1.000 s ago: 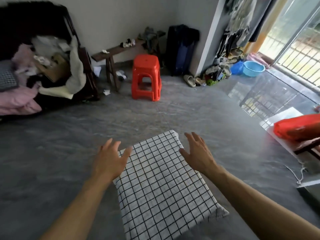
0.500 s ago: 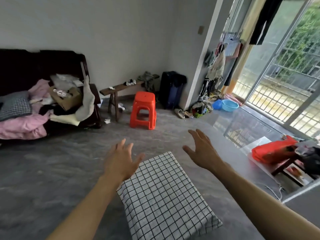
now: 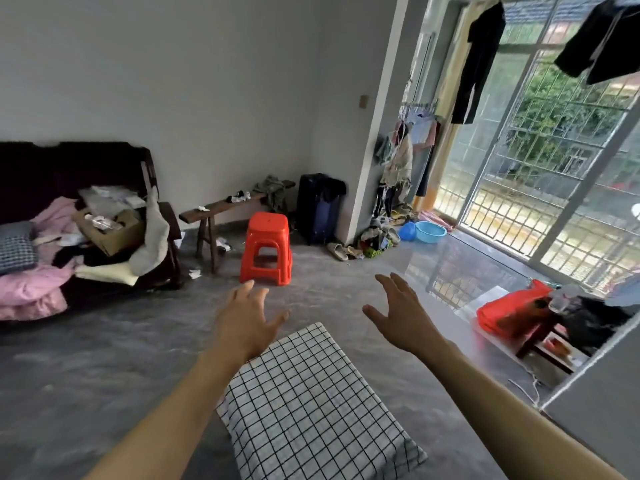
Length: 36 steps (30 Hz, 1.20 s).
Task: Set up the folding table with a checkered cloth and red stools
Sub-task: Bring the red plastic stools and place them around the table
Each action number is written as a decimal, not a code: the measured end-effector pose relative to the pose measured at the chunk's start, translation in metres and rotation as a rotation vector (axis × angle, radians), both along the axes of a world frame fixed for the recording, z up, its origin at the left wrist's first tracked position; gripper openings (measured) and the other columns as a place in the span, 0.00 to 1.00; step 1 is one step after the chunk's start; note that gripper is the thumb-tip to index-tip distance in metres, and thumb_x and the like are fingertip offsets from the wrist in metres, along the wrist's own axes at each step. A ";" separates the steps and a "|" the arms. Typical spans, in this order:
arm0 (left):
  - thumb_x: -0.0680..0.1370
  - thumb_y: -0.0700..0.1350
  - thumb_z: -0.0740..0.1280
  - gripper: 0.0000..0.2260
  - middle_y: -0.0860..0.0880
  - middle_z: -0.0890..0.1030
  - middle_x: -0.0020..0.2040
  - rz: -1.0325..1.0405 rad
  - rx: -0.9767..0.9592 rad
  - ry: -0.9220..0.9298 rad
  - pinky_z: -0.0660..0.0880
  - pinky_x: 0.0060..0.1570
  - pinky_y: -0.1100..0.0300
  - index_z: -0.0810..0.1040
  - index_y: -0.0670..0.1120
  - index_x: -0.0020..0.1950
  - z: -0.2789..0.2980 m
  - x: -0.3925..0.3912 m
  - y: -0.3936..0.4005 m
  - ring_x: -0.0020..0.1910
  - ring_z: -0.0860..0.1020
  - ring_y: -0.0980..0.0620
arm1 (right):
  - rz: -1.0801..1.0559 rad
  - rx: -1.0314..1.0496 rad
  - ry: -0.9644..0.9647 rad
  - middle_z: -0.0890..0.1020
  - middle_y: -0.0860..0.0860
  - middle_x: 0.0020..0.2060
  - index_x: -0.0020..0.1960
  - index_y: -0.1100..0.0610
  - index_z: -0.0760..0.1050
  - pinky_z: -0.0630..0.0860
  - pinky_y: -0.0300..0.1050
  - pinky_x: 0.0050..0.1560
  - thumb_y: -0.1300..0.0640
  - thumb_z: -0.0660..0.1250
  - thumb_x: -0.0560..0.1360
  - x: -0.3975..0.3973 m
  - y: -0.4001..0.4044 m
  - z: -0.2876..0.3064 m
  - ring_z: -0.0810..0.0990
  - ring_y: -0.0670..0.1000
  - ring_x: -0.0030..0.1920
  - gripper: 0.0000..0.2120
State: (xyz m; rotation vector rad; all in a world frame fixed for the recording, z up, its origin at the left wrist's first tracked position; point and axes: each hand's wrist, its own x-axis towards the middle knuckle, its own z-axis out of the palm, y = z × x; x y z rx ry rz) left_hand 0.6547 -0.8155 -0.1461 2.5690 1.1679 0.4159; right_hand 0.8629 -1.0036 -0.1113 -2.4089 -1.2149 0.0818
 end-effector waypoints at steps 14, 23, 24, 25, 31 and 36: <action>0.75 0.67 0.59 0.34 0.47 0.58 0.78 0.229 0.016 0.136 0.59 0.73 0.48 0.63 0.50 0.75 0.002 -0.085 -0.098 0.77 0.54 0.47 | 0.244 0.028 0.012 0.64 0.53 0.74 0.76 0.51 0.58 0.62 0.56 0.72 0.43 0.66 0.77 -0.031 -0.046 -0.038 0.59 0.55 0.75 0.32; 0.75 0.66 0.61 0.32 0.48 0.52 0.79 0.383 -0.051 0.025 0.62 0.71 0.47 0.64 0.50 0.74 -0.001 -0.198 -0.079 0.77 0.53 0.46 | 0.379 -0.042 -0.027 0.64 0.54 0.73 0.75 0.51 0.59 0.63 0.58 0.72 0.43 0.66 0.76 -0.130 0.003 -0.040 0.60 0.55 0.74 0.32; 0.75 0.66 0.61 0.33 0.48 0.51 0.79 0.386 -0.063 0.013 0.62 0.72 0.47 0.64 0.50 0.75 -0.003 -0.212 -0.075 0.77 0.53 0.46 | 0.384 -0.042 -0.036 0.65 0.54 0.73 0.75 0.51 0.60 0.64 0.58 0.72 0.43 0.66 0.76 -0.142 0.013 -0.038 0.61 0.56 0.73 0.32; 0.75 0.66 0.62 0.33 0.48 0.51 0.80 0.390 -0.079 -0.001 0.61 0.72 0.47 0.64 0.50 0.75 -0.006 -0.227 -0.068 0.77 0.52 0.46 | 0.389 -0.039 -0.047 0.66 0.54 0.72 0.75 0.52 0.60 0.64 0.58 0.71 0.42 0.67 0.75 -0.156 0.025 -0.035 0.62 0.56 0.73 0.33; 0.75 0.67 0.61 0.33 0.47 0.50 0.79 0.359 -0.101 -0.001 0.58 0.74 0.49 0.63 0.51 0.75 -0.017 -0.316 -0.024 0.77 0.52 0.46 | 0.397 0.016 -0.032 0.64 0.53 0.73 0.76 0.52 0.60 0.65 0.60 0.71 0.41 0.66 0.74 -0.250 0.096 -0.021 0.62 0.56 0.73 0.35; 0.76 0.66 0.61 0.32 0.47 0.51 0.79 0.360 -0.115 -0.020 0.61 0.72 0.48 0.64 0.51 0.75 -0.004 -0.364 0.020 0.76 0.53 0.46 | 0.419 0.007 -0.043 0.63 0.53 0.74 0.76 0.53 0.60 0.62 0.61 0.72 0.41 0.65 0.75 -0.301 0.134 -0.023 0.60 0.56 0.74 0.34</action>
